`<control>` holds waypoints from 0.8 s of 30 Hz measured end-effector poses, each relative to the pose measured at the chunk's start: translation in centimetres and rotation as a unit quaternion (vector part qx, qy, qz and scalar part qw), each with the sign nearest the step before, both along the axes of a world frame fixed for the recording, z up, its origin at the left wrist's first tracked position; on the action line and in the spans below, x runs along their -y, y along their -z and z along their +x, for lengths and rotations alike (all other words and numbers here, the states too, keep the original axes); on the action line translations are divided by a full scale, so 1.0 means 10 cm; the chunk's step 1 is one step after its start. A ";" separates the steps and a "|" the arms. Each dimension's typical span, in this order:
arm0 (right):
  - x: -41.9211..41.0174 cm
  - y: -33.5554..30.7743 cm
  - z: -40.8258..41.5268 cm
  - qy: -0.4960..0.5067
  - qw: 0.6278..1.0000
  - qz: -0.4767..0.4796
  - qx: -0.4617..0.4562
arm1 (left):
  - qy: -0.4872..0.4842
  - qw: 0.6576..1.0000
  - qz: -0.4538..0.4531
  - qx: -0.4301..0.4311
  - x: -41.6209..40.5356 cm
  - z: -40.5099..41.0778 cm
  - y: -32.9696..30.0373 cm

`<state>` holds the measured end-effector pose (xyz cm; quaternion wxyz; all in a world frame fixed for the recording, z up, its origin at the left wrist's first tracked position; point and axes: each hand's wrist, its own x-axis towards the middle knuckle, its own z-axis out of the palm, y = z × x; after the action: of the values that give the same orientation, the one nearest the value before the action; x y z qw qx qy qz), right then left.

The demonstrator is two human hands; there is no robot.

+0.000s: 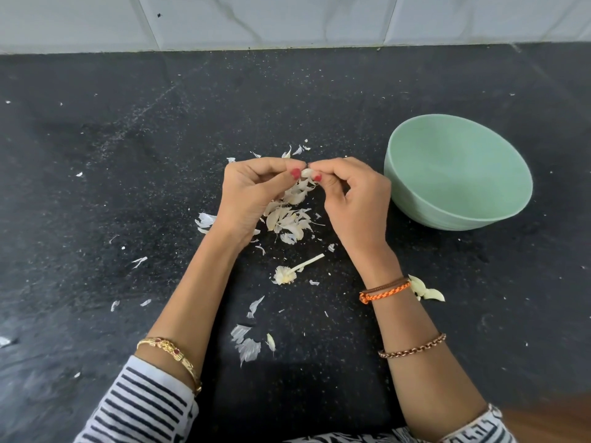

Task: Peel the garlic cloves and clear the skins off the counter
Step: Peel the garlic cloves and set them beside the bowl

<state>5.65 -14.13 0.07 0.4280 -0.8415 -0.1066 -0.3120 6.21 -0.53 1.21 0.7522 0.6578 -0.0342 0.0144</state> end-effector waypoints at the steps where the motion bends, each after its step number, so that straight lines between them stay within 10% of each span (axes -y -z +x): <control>1: 0.00 0.00 0.00 0.000 1.000 -0.001 0.000 | 0.001 1.000 -0.003 0.007 0.01 -0.01 0.00; 24: -0.03 0.01 -0.02 0.002 0.999 -0.002 -0.038 | -0.040 0.984 0.079 0.156 0.05 0.02 0.14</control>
<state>5.48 -13.88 -0.01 0.4290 -0.8541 -0.0888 -0.2803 6.45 -1.02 -0.23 0.6822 0.7056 -0.1258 0.1443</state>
